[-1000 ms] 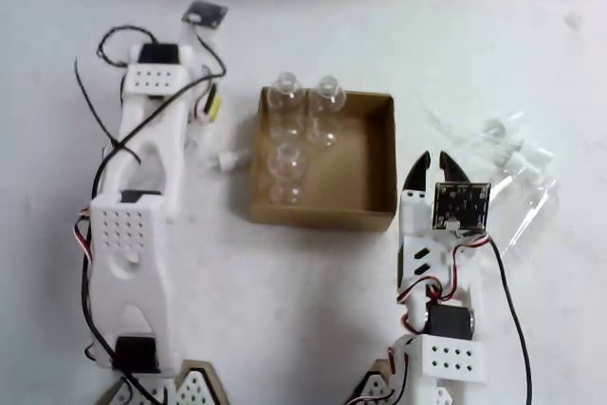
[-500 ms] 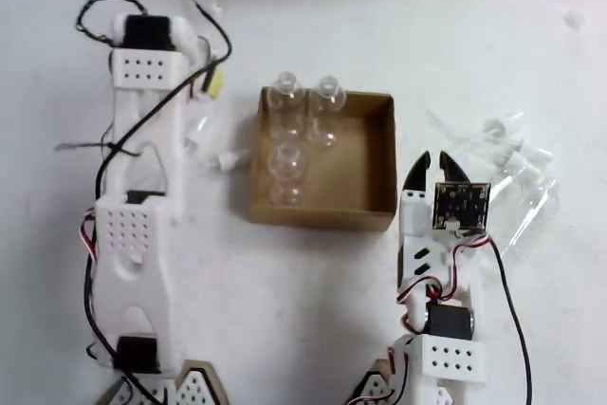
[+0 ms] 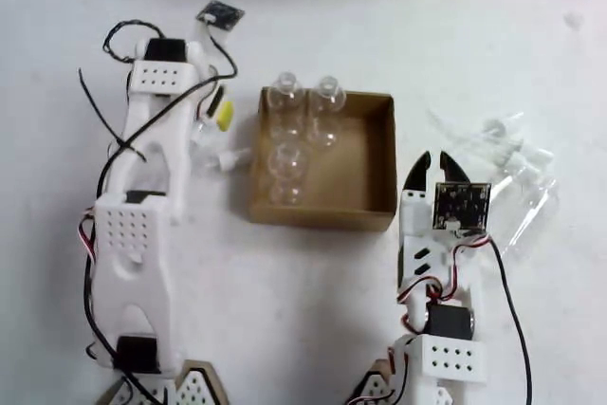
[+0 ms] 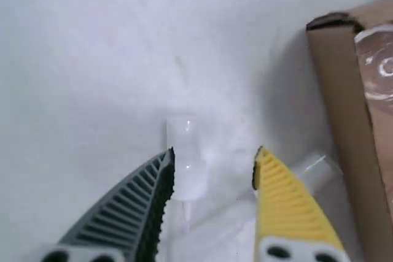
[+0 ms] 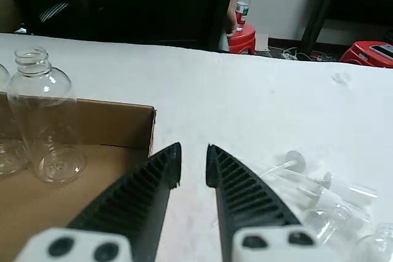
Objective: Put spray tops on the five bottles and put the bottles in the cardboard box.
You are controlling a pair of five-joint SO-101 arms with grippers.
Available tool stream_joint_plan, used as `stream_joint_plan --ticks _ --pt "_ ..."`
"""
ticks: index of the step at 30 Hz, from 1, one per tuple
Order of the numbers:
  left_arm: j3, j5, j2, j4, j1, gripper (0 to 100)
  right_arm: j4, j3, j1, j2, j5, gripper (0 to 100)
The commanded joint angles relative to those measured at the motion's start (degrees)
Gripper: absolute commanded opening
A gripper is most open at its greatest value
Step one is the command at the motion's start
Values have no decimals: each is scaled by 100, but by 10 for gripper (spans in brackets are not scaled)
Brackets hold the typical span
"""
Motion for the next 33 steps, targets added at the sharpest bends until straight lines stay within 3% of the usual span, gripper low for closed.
stream_joint_plan --ticks 1,13,20,24,27,33 --pt "114 -237 -110 -123 -127 201 -101 62 -22 31 -35 60" --pt "-466 -193 760 -246 -136 196 -101 62 -31 31 -35 60" --pt "-1732 -237 1279 571 -101 187 -101 62 -31 31 -35 60" --pt "-2321 -255 1552 862 -92 96 -101 62 -31 31 -35 60" --pt "-2637 -712 1763 1055 -84 19 -101 62 -31 31 -35 60" --pt "-3279 -1292 1912 1697 -84 20 -101 62 -31 31 -35 60"
